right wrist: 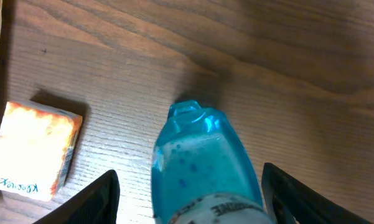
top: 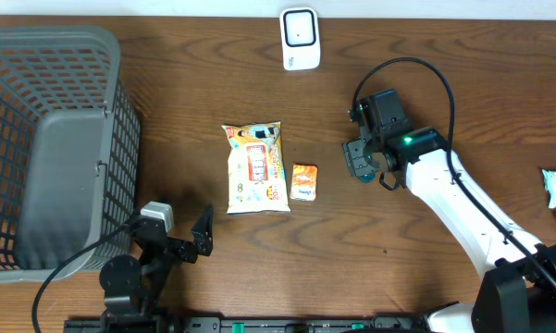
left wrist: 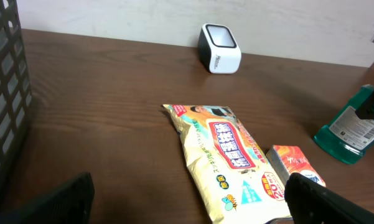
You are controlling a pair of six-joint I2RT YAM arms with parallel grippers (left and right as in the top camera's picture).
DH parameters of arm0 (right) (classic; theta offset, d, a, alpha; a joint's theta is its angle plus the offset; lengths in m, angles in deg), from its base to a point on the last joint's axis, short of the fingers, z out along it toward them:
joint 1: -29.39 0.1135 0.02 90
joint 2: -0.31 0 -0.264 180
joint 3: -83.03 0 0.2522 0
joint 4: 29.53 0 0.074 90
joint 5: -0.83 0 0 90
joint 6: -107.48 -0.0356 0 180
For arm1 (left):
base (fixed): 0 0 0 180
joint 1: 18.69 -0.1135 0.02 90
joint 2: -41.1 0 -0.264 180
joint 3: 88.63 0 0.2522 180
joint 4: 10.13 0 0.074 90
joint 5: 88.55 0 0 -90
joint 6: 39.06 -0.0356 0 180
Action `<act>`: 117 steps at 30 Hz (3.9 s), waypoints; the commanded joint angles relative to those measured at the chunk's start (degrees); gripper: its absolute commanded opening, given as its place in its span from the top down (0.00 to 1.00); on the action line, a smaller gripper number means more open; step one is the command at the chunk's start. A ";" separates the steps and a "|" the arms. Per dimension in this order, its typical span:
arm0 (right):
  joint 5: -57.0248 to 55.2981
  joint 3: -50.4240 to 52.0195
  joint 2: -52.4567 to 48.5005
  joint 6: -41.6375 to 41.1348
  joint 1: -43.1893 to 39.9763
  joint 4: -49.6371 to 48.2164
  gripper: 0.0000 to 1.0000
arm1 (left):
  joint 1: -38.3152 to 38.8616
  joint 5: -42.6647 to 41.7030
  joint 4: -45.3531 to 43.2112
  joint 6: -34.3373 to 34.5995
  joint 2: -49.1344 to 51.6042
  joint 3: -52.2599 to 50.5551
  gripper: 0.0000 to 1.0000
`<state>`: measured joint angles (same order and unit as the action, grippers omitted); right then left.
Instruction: Scan the item barcode
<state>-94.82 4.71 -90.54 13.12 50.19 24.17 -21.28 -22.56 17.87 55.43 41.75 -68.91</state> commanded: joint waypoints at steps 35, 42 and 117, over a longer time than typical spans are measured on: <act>-0.46 0.76 1.60 -2.01 -0.87 -1.55 0.11 | -0.24 0.11 0.68 0.33 -0.04 -1.14 0.02; -0.48 3.06 1.60 -2.01 -1.27 -4.85 0.23 | -0.24 0.11 0.66 0.33 -0.04 -1.14 0.02; -0.46 12.94 1.60 -4.48 -3.30 -12.76 0.40 | -0.24 0.11 0.66 0.33 -0.04 -1.14 0.02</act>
<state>-95.54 13.28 -86.74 9.62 47.13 9.86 -21.28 -22.56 17.87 55.43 41.75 -68.91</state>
